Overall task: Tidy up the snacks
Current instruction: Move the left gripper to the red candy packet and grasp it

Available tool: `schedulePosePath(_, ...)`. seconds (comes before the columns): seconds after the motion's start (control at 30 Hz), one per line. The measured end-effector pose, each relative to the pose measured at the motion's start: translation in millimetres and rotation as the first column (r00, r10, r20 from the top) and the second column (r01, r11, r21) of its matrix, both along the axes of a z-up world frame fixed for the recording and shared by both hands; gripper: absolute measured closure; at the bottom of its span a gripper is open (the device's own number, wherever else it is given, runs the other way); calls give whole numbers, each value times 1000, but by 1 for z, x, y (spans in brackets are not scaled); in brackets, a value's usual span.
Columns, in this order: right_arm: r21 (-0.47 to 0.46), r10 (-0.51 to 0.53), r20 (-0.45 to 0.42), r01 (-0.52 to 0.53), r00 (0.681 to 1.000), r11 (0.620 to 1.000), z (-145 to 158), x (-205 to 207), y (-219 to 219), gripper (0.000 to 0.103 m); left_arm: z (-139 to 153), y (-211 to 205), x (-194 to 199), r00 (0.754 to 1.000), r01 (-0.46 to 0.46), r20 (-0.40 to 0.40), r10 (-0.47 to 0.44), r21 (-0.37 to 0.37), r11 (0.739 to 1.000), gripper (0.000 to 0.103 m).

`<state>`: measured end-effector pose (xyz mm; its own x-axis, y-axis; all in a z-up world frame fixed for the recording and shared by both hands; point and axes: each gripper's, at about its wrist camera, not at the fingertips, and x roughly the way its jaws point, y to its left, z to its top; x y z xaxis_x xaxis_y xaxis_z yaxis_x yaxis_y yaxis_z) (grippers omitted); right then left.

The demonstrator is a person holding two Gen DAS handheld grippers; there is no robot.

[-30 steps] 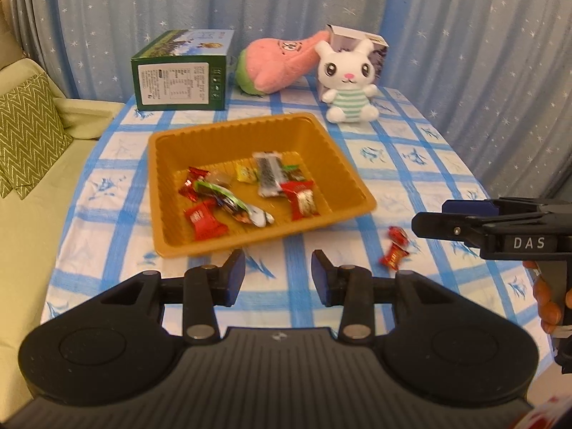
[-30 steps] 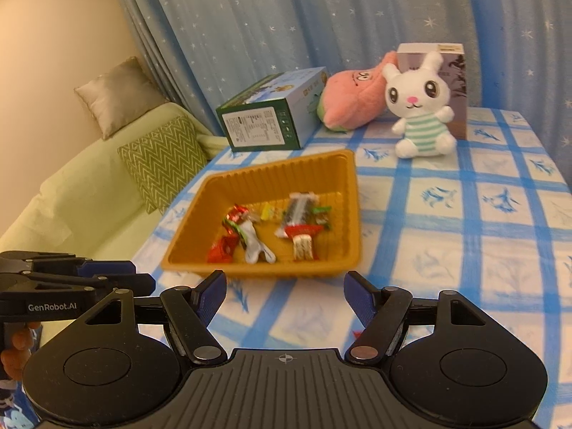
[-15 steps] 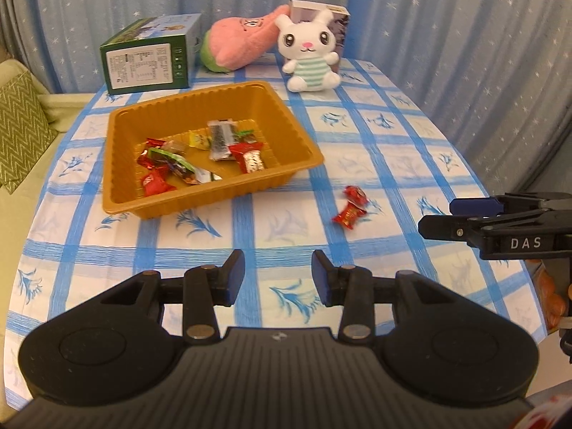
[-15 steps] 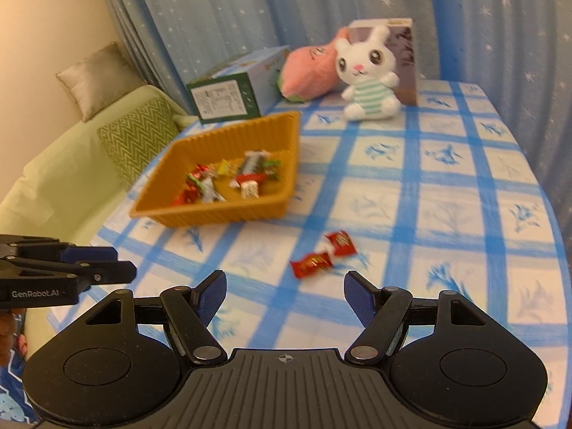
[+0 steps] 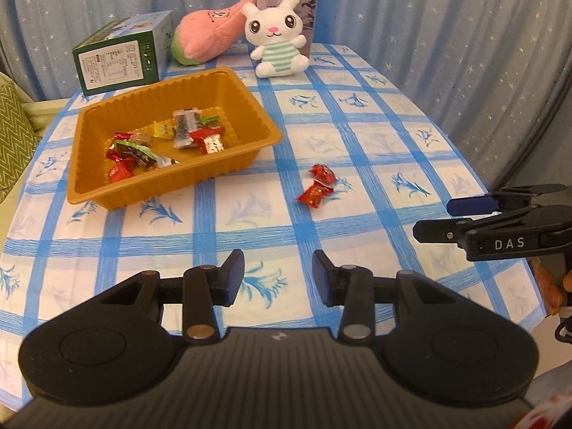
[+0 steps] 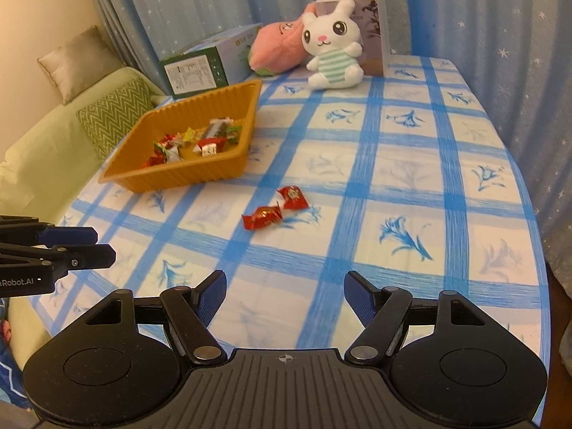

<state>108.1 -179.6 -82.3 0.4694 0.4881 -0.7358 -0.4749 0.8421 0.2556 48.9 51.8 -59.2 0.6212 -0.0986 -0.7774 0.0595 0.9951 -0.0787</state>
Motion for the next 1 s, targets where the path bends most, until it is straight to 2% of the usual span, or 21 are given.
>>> schedulePosePath(0.43, -34, -1, -9, 1, 1000, 999, -13, 8, -10, 30, -16, -22, 12, 999, 42, -19, -42, 12, 999, 65)
schedulePosePath(1.0, -43, -53, -34, 52, 998, 998, -27, 37, -20, 30, -40, -32, 53, 993, 109, -57, -108, 24, 994, 65)
